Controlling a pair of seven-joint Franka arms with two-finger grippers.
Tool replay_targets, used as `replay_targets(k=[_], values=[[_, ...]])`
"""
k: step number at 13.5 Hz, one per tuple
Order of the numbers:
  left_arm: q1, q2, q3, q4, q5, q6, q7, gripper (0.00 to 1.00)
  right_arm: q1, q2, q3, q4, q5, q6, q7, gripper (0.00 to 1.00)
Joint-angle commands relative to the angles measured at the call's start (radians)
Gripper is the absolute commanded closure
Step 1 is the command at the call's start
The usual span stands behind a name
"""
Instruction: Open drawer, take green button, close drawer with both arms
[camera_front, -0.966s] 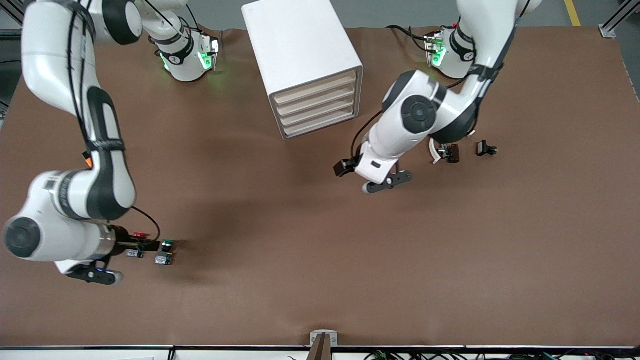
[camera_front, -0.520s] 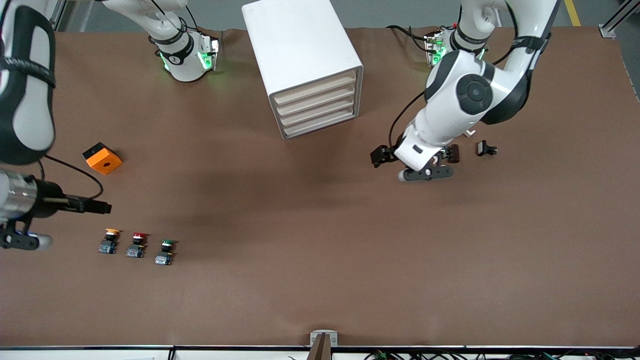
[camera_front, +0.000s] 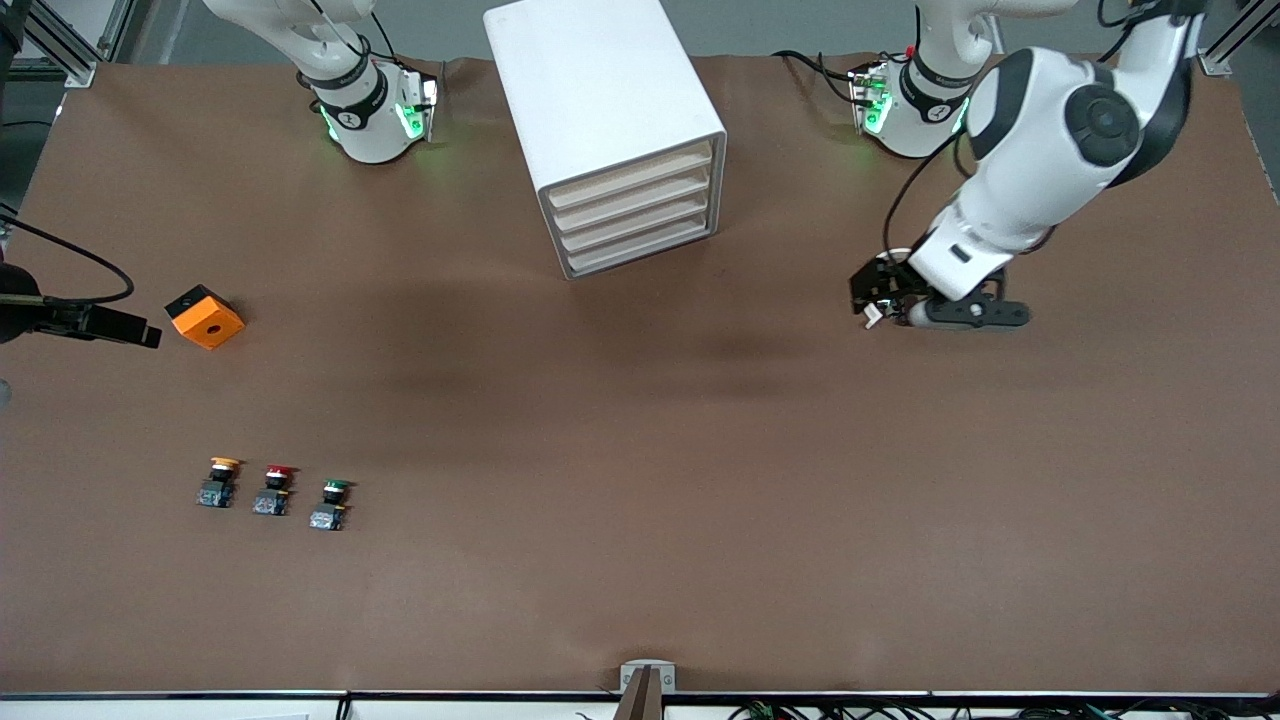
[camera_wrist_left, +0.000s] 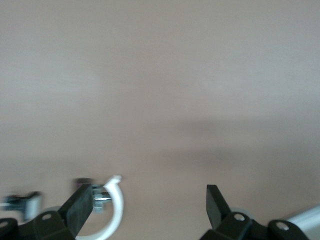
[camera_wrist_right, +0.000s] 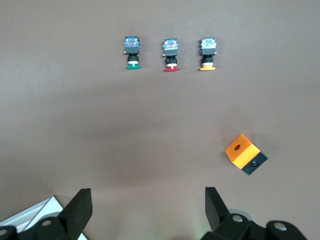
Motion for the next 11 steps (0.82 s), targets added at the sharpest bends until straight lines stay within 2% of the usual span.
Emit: replay_targets(k=[1,4,9,11], values=[[0.059,-0.091,-0.01,-0.047,0.09,-0.072,0.013,0.0,-0.037,-0.019,0.017,-0.043,-0.012,0.005,-0.083,0.0],[0.085,-0.137,-0.007,0.016,0.178,-0.167,0.018,0.0,-0.031,-0.024,0.017,-0.047,-0.016,-0.01,-0.08,0.0],[0.142,-0.154,-0.005,0.091,0.178,-0.246,0.123,0.0,-0.028,-0.034,0.018,-0.036,-0.068,-0.05,-0.082,0.0],[0.142,-0.152,-0.005,0.105,0.178,-0.253,0.125,0.0,-0.02,-0.033,0.025,-0.03,-0.131,-0.058,-0.082,0.0]])
